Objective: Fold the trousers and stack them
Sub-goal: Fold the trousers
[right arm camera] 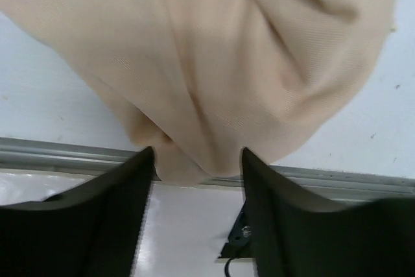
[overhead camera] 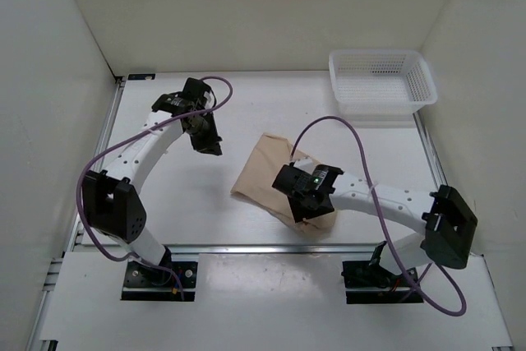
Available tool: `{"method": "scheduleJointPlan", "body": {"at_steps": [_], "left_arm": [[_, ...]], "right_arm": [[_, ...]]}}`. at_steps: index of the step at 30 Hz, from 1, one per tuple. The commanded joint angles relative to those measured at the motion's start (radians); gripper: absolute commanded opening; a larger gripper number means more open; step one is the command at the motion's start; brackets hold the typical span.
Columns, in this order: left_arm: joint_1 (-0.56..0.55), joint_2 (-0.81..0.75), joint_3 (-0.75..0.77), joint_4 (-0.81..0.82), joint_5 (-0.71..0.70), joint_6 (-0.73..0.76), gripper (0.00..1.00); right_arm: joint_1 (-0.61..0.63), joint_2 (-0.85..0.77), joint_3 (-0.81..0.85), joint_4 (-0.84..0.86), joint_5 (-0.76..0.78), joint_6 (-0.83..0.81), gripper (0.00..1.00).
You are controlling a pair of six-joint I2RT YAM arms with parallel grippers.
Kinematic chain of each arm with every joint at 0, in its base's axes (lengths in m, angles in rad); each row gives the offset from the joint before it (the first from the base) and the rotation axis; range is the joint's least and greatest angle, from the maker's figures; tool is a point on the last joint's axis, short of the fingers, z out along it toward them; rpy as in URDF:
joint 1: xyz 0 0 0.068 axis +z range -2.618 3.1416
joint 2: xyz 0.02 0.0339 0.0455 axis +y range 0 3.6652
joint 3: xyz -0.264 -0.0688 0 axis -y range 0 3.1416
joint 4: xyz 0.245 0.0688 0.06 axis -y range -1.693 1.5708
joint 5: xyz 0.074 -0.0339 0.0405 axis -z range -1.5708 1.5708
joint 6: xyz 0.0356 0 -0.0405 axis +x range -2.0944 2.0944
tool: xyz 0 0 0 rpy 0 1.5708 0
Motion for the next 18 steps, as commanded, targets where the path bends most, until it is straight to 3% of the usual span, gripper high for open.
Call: {"method": "scheduleJointPlan", "body": {"at_steps": [1, 2, 4, 8, 9, 10, 18], "left_arm": [[-0.011, -0.007, 0.001, 0.023, 0.018, 0.013, 0.21], [-0.02, 0.004, 0.011, 0.023, 0.027, 0.013, 0.21], [-0.03, 0.02, 0.011, 0.032, 0.036, 0.013, 0.21], [-0.091, 0.063, 0.02, 0.073, 0.067, 0.002, 0.21], [-0.12, 0.074, 0.02, 0.09, 0.067, -0.007, 0.21], [-0.132, 0.086, 0.008, 0.09, 0.067, -0.021, 0.2], [-0.227, 0.273, -0.002, 0.179, 0.142, -0.042, 0.16]], "right_arm": [[0.004, -0.08, 0.081, -0.038, 0.107, 0.013, 0.67], [-0.008, -0.08, 0.131, -0.038, 0.132, -0.005, 0.73], [-0.051, -0.049, 0.179, -0.038, 0.163, -0.036, 0.73], [-0.146, 0.064, 0.277, 0.011, 0.129, -0.103, 0.46], [-0.177, 0.088, 0.286, 0.02, 0.114, -0.125, 0.35], [-0.194, 0.135, 0.297, 0.02, 0.1, -0.125, 0.33], [-0.324, 0.245, 0.247, 0.123, -0.009, -0.215, 0.48]]}}
